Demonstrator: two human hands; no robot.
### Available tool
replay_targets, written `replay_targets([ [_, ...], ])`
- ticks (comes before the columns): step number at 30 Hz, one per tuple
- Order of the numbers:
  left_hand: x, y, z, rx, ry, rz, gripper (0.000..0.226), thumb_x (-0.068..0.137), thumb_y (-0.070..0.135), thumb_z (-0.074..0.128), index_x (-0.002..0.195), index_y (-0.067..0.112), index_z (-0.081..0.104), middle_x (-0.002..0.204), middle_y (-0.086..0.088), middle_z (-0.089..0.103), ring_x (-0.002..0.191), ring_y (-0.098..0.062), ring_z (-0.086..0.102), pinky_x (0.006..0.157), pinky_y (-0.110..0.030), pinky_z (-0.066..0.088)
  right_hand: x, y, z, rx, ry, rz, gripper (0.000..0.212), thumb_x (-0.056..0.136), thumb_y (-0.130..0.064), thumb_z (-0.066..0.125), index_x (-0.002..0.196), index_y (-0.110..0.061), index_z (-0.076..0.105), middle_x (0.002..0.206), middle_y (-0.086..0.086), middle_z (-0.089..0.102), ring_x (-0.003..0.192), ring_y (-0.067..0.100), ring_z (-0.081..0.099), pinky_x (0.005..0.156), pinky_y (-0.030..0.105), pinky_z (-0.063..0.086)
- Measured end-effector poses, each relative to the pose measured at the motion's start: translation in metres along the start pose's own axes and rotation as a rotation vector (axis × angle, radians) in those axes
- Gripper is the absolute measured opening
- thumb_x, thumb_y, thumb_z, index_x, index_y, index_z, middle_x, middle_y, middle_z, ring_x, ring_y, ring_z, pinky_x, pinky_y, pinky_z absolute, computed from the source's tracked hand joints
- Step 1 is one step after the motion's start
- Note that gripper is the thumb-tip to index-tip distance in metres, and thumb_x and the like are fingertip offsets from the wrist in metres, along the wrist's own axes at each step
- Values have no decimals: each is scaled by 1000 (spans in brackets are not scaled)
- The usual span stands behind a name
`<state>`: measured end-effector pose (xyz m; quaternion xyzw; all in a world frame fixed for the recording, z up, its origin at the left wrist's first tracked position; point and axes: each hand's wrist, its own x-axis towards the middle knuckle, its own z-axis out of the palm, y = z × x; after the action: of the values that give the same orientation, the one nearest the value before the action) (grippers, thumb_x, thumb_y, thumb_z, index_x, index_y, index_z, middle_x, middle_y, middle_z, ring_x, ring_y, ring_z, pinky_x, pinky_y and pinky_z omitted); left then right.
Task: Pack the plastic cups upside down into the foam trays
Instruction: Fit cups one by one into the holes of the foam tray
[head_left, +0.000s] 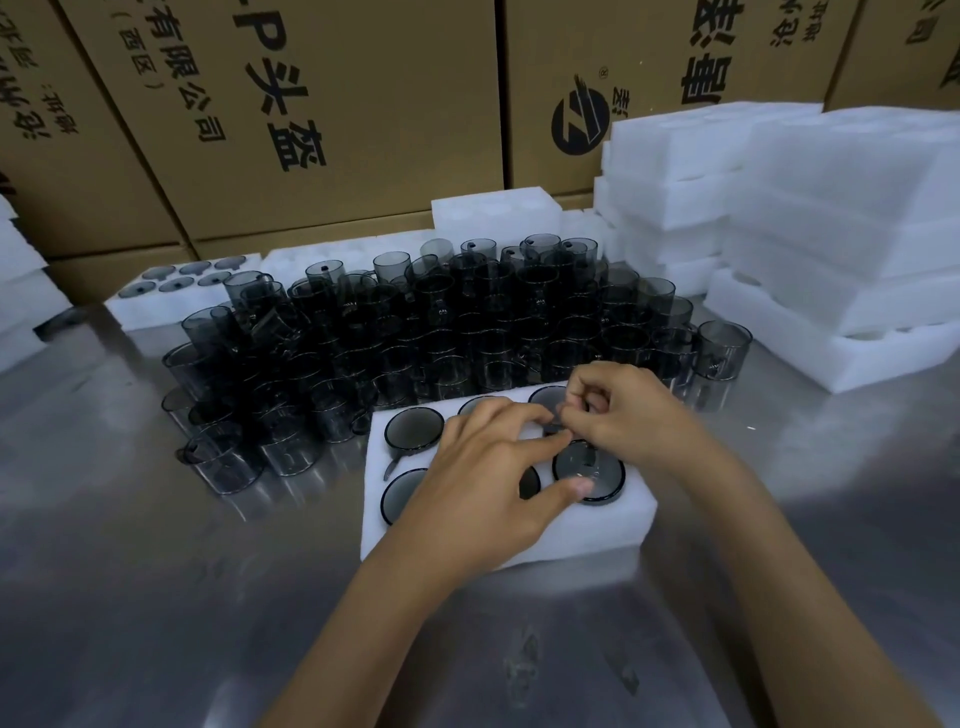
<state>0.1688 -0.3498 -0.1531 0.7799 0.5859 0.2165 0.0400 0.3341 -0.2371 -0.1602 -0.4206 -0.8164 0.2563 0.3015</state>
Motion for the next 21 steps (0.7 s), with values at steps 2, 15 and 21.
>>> replay_targets([
  [2, 0, 0, 0, -8, -4, -7, 57, 91, 66, 50, 138, 35, 57, 140, 22, 43, 135, -2, 24, 111, -25, 15, 1, 3, 4, -1, 40, -7, 24, 82, -23, 71, 66, -29, 54, 64, -13, 46, 59, 6, 42, 62, 31, 42],
  [15, 1, 2, 2, -37, -18, -81, 44, 95, 62, 46, 135, 46, 52, 141, 27, 40, 135, 1, 23, 102, -22, 13, -4, 14, 13, 45, 158, -23, 23, 88, -36, 70, 80, -34, 48, 64, -12, 42, 59, 7, 40, 60, 36, 41],
  [21, 0, 1, -6, -266, 71, -110, 30, 100, 36, 55, 129, 36, 60, 130, 26, 54, 128, 2, 42, 108, -24, 29, -11, 17, 16, 69, 346, 153, 33, 91, -38, 62, 65, -22, 49, 52, -10, 50, 54, 12, 48, 57, 35, 42],
])
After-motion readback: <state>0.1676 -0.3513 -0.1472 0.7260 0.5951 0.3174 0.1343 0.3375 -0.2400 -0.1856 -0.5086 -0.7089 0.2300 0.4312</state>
